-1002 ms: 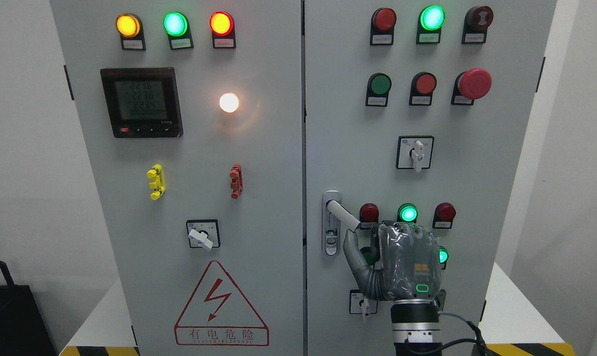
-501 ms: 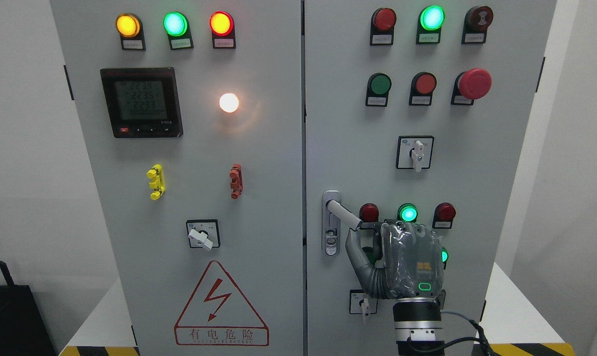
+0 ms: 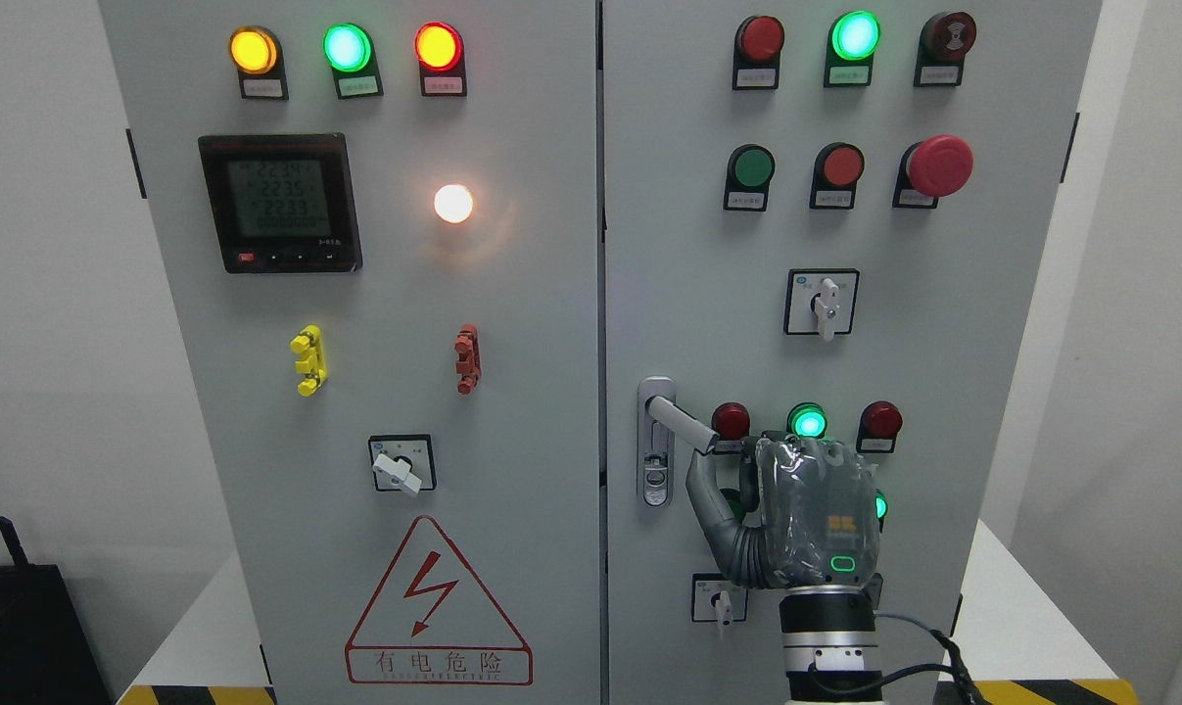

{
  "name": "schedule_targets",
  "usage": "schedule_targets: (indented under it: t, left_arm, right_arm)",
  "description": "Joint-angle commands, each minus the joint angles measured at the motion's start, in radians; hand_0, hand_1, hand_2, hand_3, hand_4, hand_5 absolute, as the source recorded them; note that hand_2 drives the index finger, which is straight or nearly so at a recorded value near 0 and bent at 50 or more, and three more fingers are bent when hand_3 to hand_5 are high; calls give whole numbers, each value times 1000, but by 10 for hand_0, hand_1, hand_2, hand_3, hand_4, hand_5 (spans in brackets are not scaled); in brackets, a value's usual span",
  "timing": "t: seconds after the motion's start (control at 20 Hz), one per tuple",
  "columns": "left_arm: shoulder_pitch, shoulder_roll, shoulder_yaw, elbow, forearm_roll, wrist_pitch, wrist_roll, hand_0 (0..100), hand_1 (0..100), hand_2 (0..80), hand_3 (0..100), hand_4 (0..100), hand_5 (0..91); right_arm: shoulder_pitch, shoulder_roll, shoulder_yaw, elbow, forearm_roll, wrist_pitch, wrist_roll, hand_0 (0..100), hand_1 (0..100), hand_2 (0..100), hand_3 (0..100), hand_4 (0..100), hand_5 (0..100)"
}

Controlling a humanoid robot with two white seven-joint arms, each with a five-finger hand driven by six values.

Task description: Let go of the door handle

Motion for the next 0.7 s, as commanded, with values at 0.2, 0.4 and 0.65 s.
schedule_targets:
  t: [0.2,0.4,0.65]
  left_arm:
    - [0,0,-14,20,0,0,-1,120,389,0,0,0,0]
    - [0,0,-14,20,0,0,-1,120,389,0,0,0,0]
    - [0,0,-14,20,0,0,-1,120,389,0,0,0,0]
  right_arm:
    - [-8,-3,-1,-1,-1,-1,-1,576,196,1000,1000,1000,982]
    - [-9,-3,-1,-1,-1,-1,-1,576,196,1000,1000,1000,982]
    - [-9,-13,-1,-3,-1,-1,-1,576,197,1000,1000,1000,982]
